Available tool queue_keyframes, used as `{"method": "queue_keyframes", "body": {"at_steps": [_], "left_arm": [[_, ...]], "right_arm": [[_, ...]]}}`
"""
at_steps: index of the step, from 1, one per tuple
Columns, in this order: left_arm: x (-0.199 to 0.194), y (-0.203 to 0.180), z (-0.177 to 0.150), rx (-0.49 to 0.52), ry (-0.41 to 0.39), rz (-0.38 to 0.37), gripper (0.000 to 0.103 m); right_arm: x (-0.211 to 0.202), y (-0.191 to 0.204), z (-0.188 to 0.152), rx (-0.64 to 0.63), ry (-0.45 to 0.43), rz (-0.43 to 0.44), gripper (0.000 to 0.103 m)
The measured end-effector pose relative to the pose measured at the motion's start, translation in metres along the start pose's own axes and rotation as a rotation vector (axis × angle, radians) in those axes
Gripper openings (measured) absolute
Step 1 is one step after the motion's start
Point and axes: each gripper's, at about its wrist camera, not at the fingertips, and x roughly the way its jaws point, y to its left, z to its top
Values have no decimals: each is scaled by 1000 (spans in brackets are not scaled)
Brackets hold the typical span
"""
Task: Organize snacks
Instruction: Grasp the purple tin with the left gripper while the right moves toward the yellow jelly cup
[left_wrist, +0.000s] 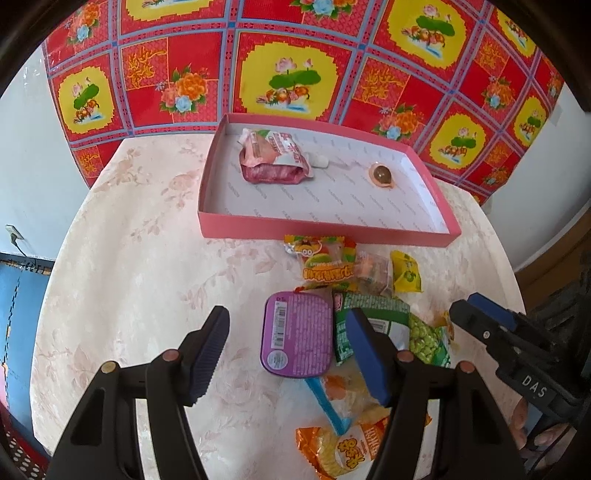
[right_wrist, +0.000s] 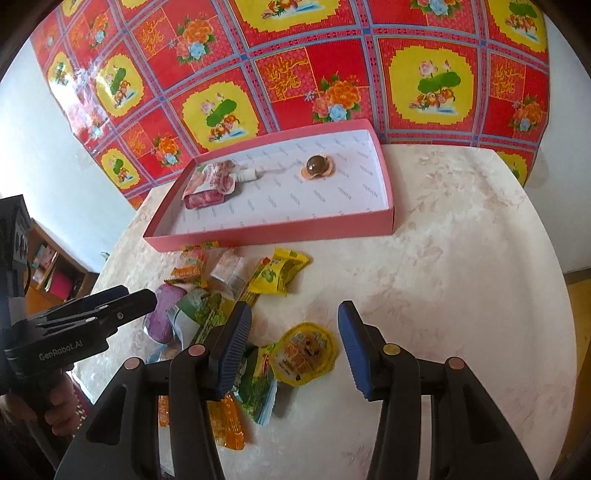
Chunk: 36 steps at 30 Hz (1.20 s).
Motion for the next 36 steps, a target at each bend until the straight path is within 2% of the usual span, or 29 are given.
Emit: {"method": "queue_keyframes", "body": {"at_steps": [15, 22, 27, 36], "left_arm": [[17, 0, -15, 1, 60, 3, 69], [20, -2, -15, 15, 38, 28, 69], [21, 5, -16, -14, 35, 9, 70], [23, -3, -20, 36, 20, 44, 65]], "right_arm": [[-3, -4, -17, 1, 27, 17, 50], [-3, -3, -21, -9, 35, 20, 50], [-3, -7, -20, 5, 34, 3, 50], [5, -9, -19, 30, 44, -8, 50]]}}
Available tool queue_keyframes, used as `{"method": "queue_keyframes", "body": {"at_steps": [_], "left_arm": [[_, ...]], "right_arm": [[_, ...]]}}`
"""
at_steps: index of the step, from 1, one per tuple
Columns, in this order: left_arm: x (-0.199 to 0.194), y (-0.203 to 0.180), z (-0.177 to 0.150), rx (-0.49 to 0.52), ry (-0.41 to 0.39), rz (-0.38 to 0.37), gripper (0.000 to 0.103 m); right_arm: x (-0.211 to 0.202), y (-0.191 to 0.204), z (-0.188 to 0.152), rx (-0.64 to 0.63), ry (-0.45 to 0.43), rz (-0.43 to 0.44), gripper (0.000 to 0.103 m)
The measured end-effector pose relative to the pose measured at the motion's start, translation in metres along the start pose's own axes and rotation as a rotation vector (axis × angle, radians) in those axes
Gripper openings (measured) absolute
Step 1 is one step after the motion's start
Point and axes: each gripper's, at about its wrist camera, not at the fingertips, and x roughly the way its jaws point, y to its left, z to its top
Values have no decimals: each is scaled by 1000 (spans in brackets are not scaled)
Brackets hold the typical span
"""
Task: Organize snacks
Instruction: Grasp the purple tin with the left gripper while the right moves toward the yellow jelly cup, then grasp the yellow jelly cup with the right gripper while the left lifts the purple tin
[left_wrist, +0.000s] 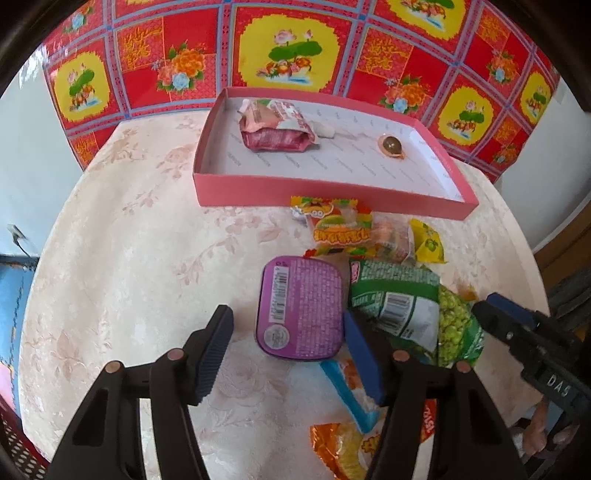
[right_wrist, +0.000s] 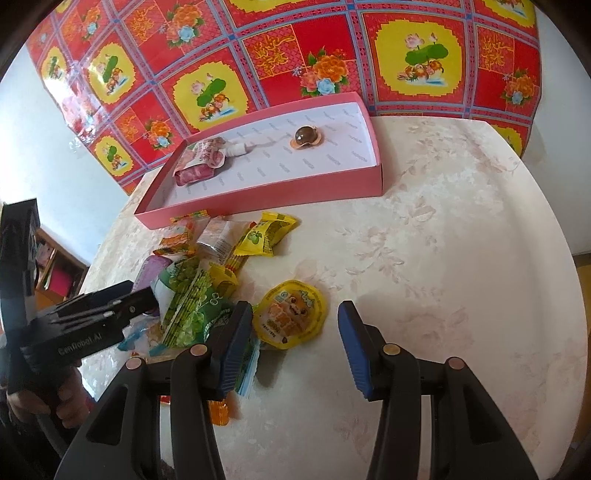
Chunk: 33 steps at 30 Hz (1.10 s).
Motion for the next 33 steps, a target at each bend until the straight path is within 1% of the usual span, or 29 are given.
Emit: {"method": "queue_keyframes", "body": {"at_steps": [6, 8, 9, 11, 13, 15, 23, 25, 28, 31, 32, 33], "left_arm": [[2, -3, -1, 27, -12, 15, 65], [2, -2, 0, 26, -14, 13, 64], [2, -2, -1, 28, -17, 16, 62], [2, -2, -1, 32, -23, 23, 60], [2, -1, -1, 35, -28, 29, 56], [1, 0, -1, 34, -32, 29, 55], [2, -5, -3, 74, -46, 48, 55], [1, -3, -3, 67, -45, 44, 53], [-1, 2, -3, 41, -38, 9, 52], [-7, 3, -6, 42, -53, 2, 52], [-10, 3, -6, 42, -61, 2, 52], [-12, 3, -6, 41, -67, 1, 52]], "right_arm": [[7, 0, 1, 13, 6, -4, 48], [8, 0, 1, 17, -1, -8, 46], [8, 1, 2, 16, -4, -11, 46], [9, 0, 1, 19, -10, -14, 40], [9, -2, 1, 28, -14, -12, 40], [8, -2, 0, 28, -17, -12, 40], [8, -1, -1, 16, -28, -24, 39], [8, -1, -1, 18, -29, -23, 39], [8, -3, -1, 37, -31, -8, 39], [8, -5, -2, 46, -35, -1, 38], [7, -4, -2, 42, -40, -5, 37], [6, -4, -2, 35, -48, -12, 27]]}}
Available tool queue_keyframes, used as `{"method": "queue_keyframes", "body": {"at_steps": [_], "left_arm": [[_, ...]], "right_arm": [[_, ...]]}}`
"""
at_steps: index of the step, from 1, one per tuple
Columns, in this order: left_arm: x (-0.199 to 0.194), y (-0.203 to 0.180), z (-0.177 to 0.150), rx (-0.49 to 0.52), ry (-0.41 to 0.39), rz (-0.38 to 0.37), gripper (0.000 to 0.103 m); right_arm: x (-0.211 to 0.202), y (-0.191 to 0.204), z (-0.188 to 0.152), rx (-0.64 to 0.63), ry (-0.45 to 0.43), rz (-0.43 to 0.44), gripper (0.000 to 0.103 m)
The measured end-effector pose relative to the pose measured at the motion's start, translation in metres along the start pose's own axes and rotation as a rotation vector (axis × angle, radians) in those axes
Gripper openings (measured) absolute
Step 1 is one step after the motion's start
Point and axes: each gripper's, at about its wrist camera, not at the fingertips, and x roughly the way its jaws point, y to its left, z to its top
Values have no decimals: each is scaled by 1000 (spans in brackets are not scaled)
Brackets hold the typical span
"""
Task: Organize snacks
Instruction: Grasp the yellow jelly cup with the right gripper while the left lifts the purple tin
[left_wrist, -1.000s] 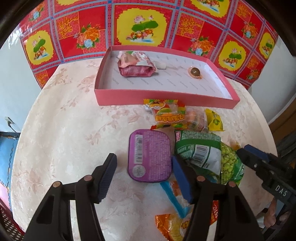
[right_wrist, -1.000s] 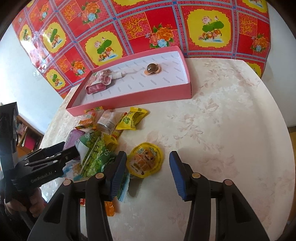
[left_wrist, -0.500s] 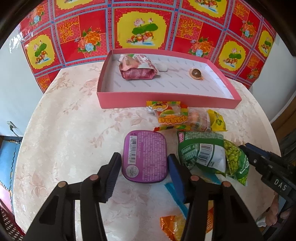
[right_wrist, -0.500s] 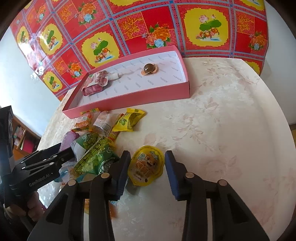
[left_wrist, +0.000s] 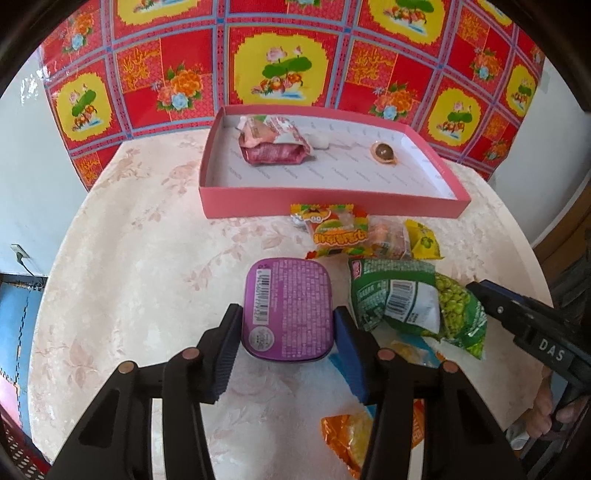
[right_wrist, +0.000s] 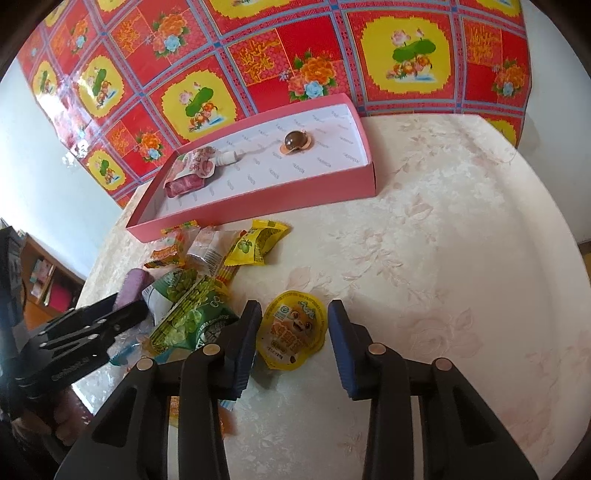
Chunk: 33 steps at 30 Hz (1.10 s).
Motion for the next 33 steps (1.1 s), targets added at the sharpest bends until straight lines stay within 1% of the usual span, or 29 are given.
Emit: {"method": "queue_keyframes", "body": {"at_steps": [4, 9, 13, 16, 17, 20, 27, 30, 33], "left_arm": [[-7, 2, 2, -9, -17, 0, 52], [-12, 3, 2, -14, -27, -3, 52], [-14, 4, 0, -16, -26, -6, 52], [-16, 4, -1, -16, -31, -9, 52], [-17, 4, -1, -15, -33, -10, 52], [-19, 4, -2, -14, -39, -14, 52], [-24, 5, -3, -13, -48, -18, 52], [-27, 4, -2, -14, -57, -20, 53], [-31, 4, 0, -15, -62, -26, 53]], "right_arm": [[-7, 1, 2, -7, -31, 0, 22], [-9, 1, 2, -19, -31, -13, 21], [-9, 3, -1, -36, -26, -39, 21], [-9, 4, -3, -36, -22, -48, 23], [-8, 4, -3, -38, -19, -58, 26], [-3, 2, -5, -36, -2, -106, 29], [-1, 0, -7, -54, -25, -111, 29], [-3, 0, -7, -50, -28, -101, 25], [-9, 2, -5, -59, -37, -95, 25]]}}
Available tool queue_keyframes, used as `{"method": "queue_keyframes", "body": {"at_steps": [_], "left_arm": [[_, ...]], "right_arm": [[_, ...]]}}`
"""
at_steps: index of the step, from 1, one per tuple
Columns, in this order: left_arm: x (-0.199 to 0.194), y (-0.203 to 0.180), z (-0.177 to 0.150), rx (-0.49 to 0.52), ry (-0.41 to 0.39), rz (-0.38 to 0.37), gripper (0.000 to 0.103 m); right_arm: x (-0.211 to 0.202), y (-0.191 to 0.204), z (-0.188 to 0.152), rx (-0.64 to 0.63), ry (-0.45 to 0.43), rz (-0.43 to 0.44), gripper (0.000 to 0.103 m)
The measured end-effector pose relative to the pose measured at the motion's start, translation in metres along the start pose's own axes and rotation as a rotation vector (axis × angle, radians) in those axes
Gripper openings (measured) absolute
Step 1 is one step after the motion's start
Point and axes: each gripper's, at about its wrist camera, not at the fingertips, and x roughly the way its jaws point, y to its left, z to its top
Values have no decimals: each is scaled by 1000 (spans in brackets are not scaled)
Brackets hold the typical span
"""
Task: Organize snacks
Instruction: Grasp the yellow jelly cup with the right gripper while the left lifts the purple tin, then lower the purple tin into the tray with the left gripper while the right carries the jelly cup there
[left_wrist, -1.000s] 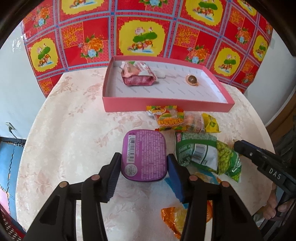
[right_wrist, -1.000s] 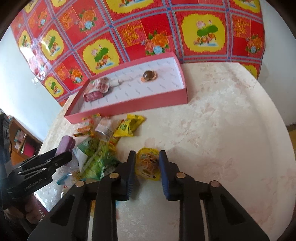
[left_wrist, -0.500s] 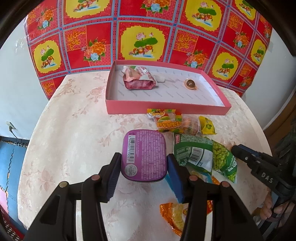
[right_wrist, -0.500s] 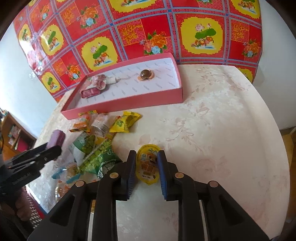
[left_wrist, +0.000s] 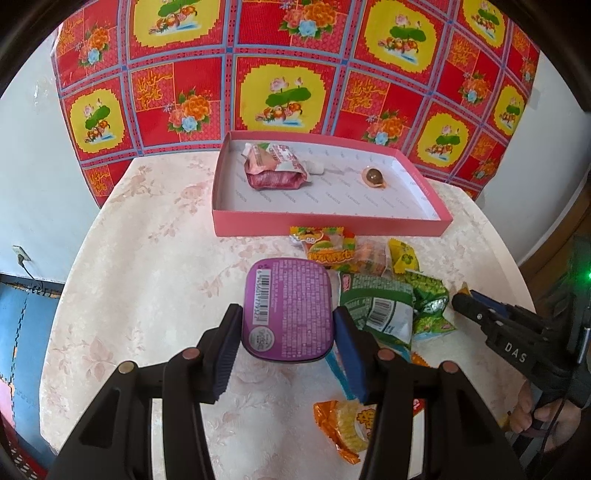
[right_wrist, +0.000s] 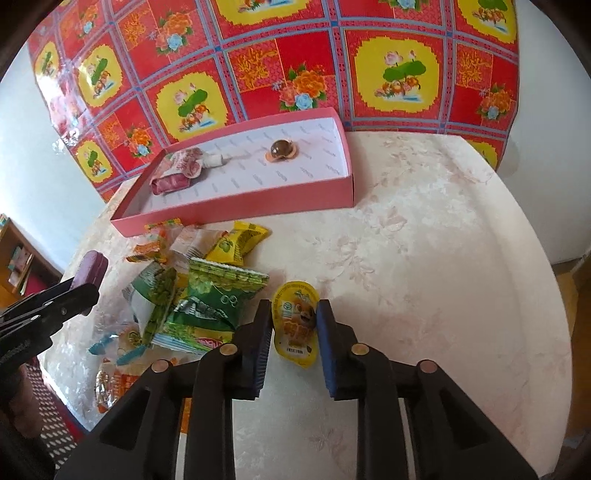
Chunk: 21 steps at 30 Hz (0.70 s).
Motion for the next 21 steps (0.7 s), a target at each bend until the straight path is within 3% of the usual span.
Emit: {"method": "queue_keyframes", "body": {"at_steps": [10, 21], "left_arm": [[-9, 2, 17, -15, -15, -25, 52], [-16, 9, 69, -9, -60, -24, 52]], "right_arm": [[-20, 1, 18, 7, -26, 60, 24], [-38, 10, 68, -27, -75, 84, 24]]}}
